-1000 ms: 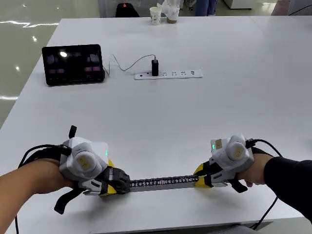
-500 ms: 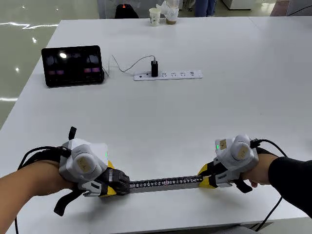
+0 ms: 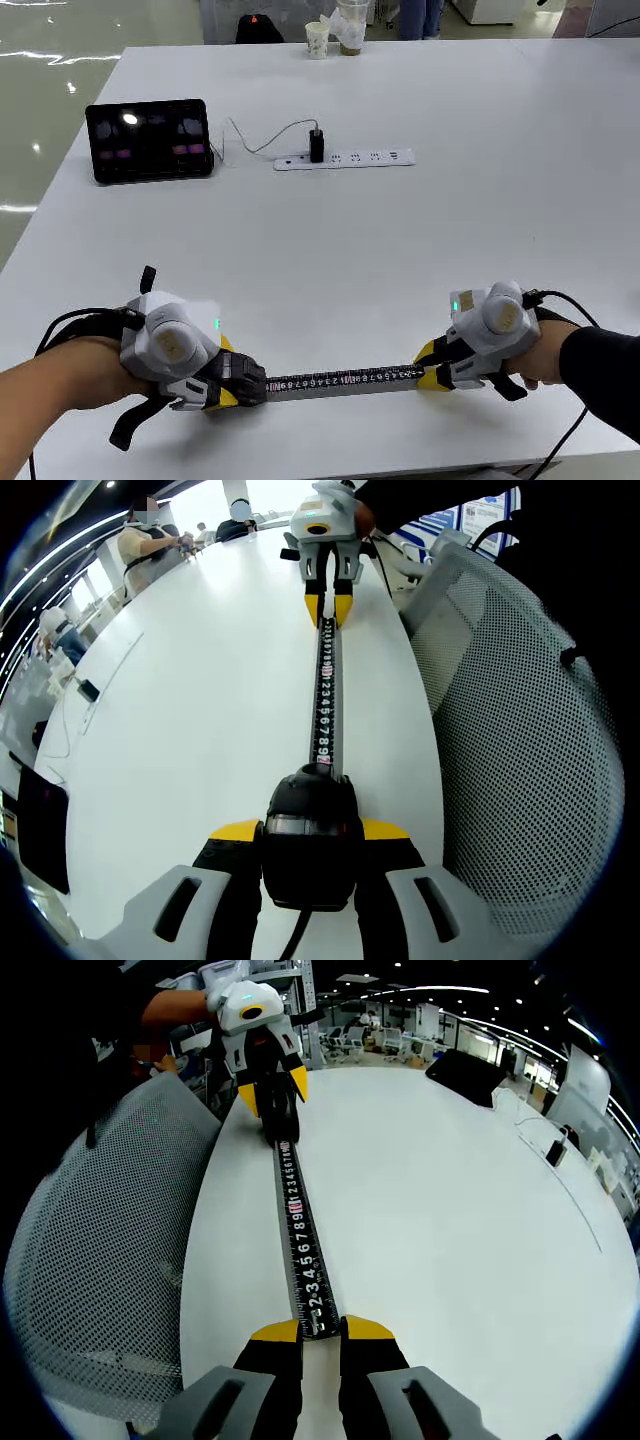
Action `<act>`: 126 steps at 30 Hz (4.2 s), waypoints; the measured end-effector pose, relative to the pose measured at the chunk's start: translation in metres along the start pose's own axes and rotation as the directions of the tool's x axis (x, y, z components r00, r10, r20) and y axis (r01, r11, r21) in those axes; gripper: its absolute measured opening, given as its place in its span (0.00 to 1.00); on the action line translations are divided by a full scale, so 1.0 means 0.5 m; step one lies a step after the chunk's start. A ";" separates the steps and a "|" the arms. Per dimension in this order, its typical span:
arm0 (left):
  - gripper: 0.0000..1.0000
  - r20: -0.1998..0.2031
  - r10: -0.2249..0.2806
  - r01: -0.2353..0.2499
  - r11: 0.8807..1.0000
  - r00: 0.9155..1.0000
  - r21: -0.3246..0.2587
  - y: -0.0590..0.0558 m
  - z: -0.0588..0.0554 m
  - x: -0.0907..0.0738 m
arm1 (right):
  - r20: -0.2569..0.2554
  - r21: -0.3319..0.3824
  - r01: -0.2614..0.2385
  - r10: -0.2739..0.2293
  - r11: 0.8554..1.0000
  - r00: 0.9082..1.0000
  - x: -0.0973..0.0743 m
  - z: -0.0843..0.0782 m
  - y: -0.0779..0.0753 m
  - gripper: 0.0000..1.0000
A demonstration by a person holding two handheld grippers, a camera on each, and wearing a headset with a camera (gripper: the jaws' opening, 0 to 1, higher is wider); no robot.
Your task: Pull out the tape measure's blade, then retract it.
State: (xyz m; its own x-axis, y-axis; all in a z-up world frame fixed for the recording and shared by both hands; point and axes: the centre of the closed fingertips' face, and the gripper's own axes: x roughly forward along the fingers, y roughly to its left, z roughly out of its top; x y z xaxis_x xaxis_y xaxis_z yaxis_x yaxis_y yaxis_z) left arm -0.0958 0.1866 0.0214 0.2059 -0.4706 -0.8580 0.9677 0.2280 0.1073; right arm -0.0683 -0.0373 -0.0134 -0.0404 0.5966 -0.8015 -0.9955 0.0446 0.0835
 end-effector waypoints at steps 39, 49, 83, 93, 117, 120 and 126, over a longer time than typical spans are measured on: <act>0.30 0.001 0.002 -0.002 1.000 1.000 -0.007 0.000 0.001 0.000 | -0.004 0.024 0.012 -0.012 1.000 1.000 -0.027 -0.033 -0.006 0.09; 0.30 0.012 0.001 -0.001 1.000 1.000 -0.008 0.000 0.003 0.002 | -0.012 0.021 0.009 -0.009 1.000 1.000 -0.026 -0.031 -0.005 0.10; 0.31 0.002 0.001 -0.001 1.000 1.000 -0.010 0.003 0.005 -0.007 | -0.064 -0.078 0.016 -0.021 0.997 0.998 -0.024 -0.030 0.000 0.13; 0.31 0.000 0.004 -0.004 1.000 1.000 -0.020 0.005 0.001 -0.014 | -0.093 -0.127 0.017 -0.029 0.992 0.995 -0.027 -0.031 0.001 0.13; 0.60 0.145 0.050 -0.008 0.960 0.988 -0.281 0.003 0.006 -0.045 | 0.006 0.032 0.136 -0.137 0.990 0.991 -0.082 -0.018 -0.013 0.29; 0.61 0.146 0.072 -0.026 0.954 0.987 -0.300 0.006 -0.003 -0.050 | 0.022 0.068 0.154 -0.156 0.986 0.988 -0.091 -0.017 -0.014 0.30; 0.67 0.142 0.132 -0.067 0.918 0.981 -0.392 0.027 -0.025 -0.067 | 0.053 0.123 0.191 -0.199 0.974 0.979 -0.111 -0.013 -0.016 0.33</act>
State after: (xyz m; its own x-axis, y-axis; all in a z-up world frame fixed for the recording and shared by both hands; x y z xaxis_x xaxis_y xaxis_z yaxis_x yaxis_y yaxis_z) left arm -0.0913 0.2163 0.0455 0.3501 -0.5526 -0.7564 0.8175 0.5745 -0.0413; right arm -0.0586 -0.0758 0.0266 0.1630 0.6173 -0.7696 -0.9667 0.2561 0.0007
